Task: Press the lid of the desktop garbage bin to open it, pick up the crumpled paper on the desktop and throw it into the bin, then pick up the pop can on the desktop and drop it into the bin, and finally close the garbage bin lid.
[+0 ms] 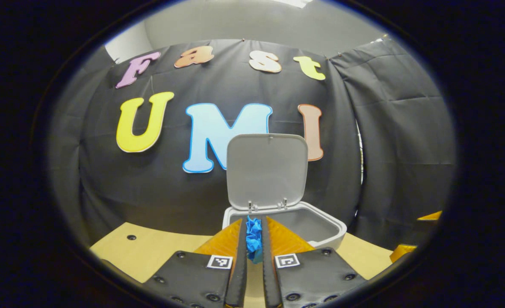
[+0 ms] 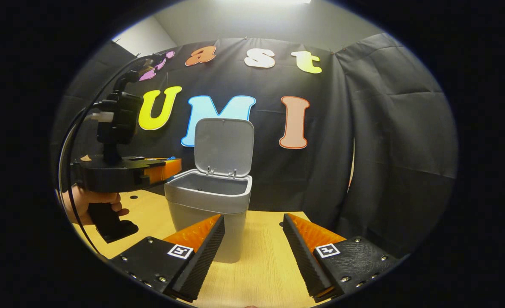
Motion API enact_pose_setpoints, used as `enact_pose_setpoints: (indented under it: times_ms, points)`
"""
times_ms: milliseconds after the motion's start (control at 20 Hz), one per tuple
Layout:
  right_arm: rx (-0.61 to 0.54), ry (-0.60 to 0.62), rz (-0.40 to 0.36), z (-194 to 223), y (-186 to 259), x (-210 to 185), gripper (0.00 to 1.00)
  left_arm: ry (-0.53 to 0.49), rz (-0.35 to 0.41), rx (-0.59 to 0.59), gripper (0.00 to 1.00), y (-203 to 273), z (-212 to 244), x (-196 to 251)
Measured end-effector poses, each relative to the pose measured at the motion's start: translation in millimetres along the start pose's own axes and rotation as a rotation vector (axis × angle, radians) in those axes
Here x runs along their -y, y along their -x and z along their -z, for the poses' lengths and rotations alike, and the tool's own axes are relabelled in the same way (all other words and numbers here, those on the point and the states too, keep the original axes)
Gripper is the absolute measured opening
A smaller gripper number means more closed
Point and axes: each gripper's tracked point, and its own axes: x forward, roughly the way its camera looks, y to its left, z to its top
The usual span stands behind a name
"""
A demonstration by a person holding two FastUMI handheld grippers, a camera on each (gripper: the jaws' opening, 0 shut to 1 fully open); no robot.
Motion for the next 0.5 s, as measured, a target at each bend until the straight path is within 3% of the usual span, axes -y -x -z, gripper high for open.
enact_pose_setpoints:
  times_ms: [100, 350, 450, 500]
  points:
    - [-0.002, 0.004, 0.021, -1, -2, 2, 0.88, -0.004, 0.012, 0.008, 0.24, -13, 2, 2]
    - [-0.04, 0.014, 0.086, 5, 0, 6, 0.88, -0.016, 0.052, 0.028, 0.38, -33, 3, 10]
    - [-0.05, 0.018, 0.103, 6, 2, 8, 0.89, -0.013, 0.065, 0.03, 0.38, -35, 4, 12]
    - [-0.047, 0.019, 0.111, 6, 4, 9, 0.88, -0.011, 0.067, 0.027, 0.45, -37, 6, 12]
